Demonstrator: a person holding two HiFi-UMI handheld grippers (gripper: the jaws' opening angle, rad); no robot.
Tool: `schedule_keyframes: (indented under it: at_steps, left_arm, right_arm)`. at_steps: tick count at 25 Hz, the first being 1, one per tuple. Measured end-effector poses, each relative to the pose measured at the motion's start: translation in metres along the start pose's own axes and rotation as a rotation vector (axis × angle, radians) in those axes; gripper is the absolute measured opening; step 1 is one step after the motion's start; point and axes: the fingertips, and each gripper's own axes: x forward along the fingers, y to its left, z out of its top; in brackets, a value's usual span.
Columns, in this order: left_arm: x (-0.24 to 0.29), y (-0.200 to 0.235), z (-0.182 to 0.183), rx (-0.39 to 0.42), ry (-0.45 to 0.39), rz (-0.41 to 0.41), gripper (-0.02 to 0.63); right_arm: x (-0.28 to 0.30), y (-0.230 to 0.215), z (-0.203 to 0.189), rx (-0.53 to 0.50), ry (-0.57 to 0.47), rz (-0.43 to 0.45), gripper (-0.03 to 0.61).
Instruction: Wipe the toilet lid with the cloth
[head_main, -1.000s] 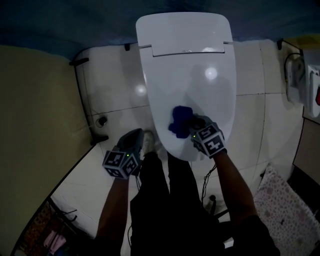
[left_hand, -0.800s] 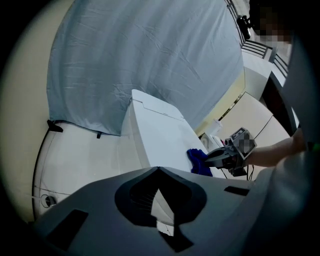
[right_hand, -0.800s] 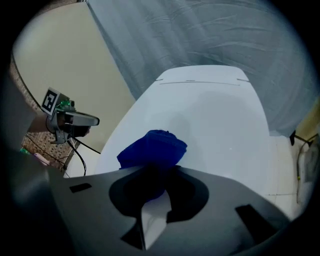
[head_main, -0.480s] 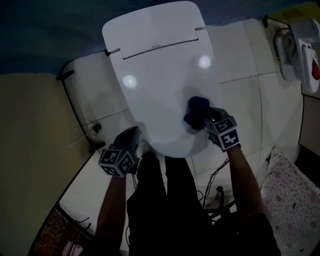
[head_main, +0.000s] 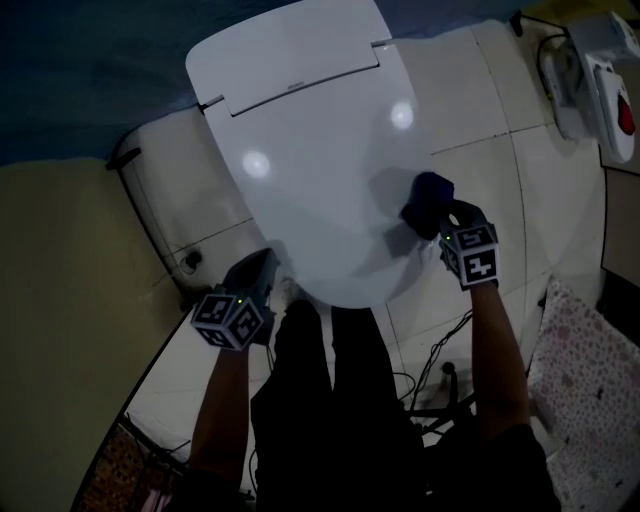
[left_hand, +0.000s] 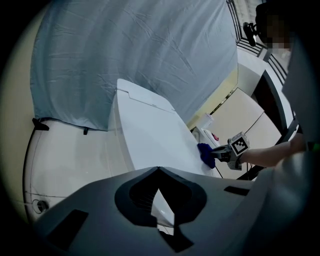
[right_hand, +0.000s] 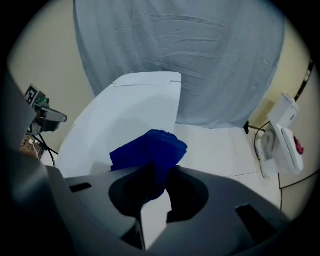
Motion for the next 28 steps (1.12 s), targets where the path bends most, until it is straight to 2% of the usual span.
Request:
schedule_keyframes:
  at_steps: [8, 11, 18, 21, 24, 26, 28]
  left_arm:
    - [-0.032, 0.025, -0.004, -0.017, -0.009, 0.01, -0.009]
    - [-0.047, 0.035, -0.003, -0.012, -0.022, 0.003, -0.009]
    - [-0.101, 0.037, 0.0, -0.013, -0.016, -0.005, -0.009]
    - [-0.129, 0.038, -0.001, -0.004, -0.036, 0.002, -0.009]
    - [-0.15, 0.05, -0.013, -0.045, -0.065, 0.055, -0.009]
    - [-0.155, 0.054, -0.028, -0.084, -0.069, 0.08, -0.009]
    - [-0.154, 0.053, -0.047, -0.116, -0.064, 0.091, -0.009]
  right_arm:
    - [-0.005, 0.0, 0.001, -0.029, 0.055, -0.177, 0.063]
    - [-0.018, 0.022, 0.018, -0.023, 0.007, -0.186, 0.061]
    - [-0.067, 0.15, 0.071, -0.036, -0.144, -0.011, 0.061]
    - [-0.078, 0.224, 0.083, -0.051, -0.188, 0.136, 0.061]
    - [-0.084, 0.301, 0.086, -0.075, -0.204, 0.322, 0.061]
    - [-0.08, 0.344, 0.079, -0.086, -0.186, 0.433, 0.062]
    - [-0.068, 0.373, 0.066, -0.095, -0.142, 0.501, 0.061]
